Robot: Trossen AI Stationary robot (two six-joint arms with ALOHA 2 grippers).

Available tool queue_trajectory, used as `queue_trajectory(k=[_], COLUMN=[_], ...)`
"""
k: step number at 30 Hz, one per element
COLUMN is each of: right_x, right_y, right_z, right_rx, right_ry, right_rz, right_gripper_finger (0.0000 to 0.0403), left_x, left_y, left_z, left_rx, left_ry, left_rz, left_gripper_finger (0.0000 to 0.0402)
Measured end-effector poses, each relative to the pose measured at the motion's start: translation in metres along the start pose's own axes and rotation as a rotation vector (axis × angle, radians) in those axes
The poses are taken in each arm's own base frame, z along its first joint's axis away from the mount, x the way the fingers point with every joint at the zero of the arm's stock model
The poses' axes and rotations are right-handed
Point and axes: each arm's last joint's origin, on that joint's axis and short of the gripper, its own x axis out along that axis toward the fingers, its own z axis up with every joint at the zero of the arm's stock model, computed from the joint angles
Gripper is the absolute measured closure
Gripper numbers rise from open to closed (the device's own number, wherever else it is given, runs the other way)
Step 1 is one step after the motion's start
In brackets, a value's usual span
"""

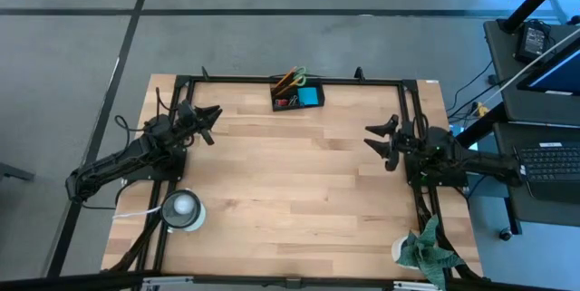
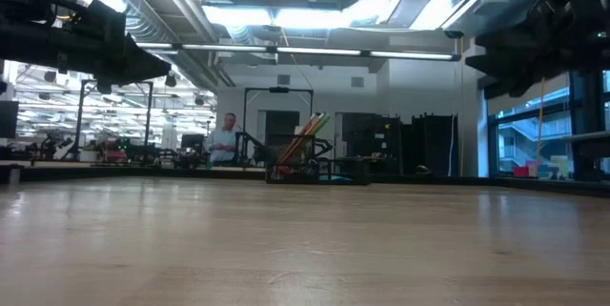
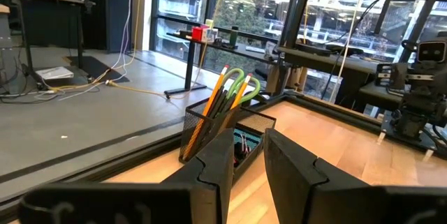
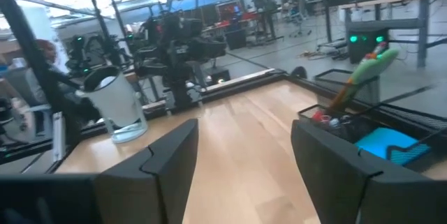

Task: Pick and place office supplies into organizer
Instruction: Return to Home Position

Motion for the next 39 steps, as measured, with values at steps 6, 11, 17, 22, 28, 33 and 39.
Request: queue_trajectory(k=[6, 11, 17, 22, 28, 33, 39], right_x=[-0.0002, -0.0002, -0.0002, -0.0002, -0.0002, -0.0002, -0.0002], right_y=[0.0031, 0.003, 0.003, 0.003, 0.003, 0.003, 0.003], right_z=[-0.0007, -0.0007, -0.0007, -0.0007, -0.0007, -0.0007, -0.0007], right_rx=[0.002, 0.002, 0.003, 0.003, 0.002, 0.003, 0.003], right_ry=[0.008, 0.007, 0.007, 0.007, 0.007, 0.007, 0.007], right_rz=[0.032, 0.031, 0.031, 0.031, 0.031, 0.031, 0.031], right_gripper_finger=[0.0171, 0.0171, 0.0171, 0.0171, 0.0171, 0.0171, 0.0171], left_x=[0.0, 0.0, 0.0, 0.0, 0.0, 0.0, 0.0], left_y=[0.0, -0.0001, 0.0, -0.0001, -0.0001, 0.0, -0.0001], left_z=[0.0, 0.0001, 0.0001, 0.0003, 0.0002, 0.0003, 0.0002], left_rx=[0.0, 0.0, 0.0, 0.0, 0.0, 0.0, 0.0], left_ry=[0.0, 0.0, 0.0, -0.001, 0.0, -0.001, 0.0], left_rz=[0.0, 0.0, 0.0, -0.001, 0.0, 0.0, 0.0], left_gripper_finger=[0.0327, 0.0327, 0.0327, 0.0327, 0.0327, 0.0327, 0.0327])
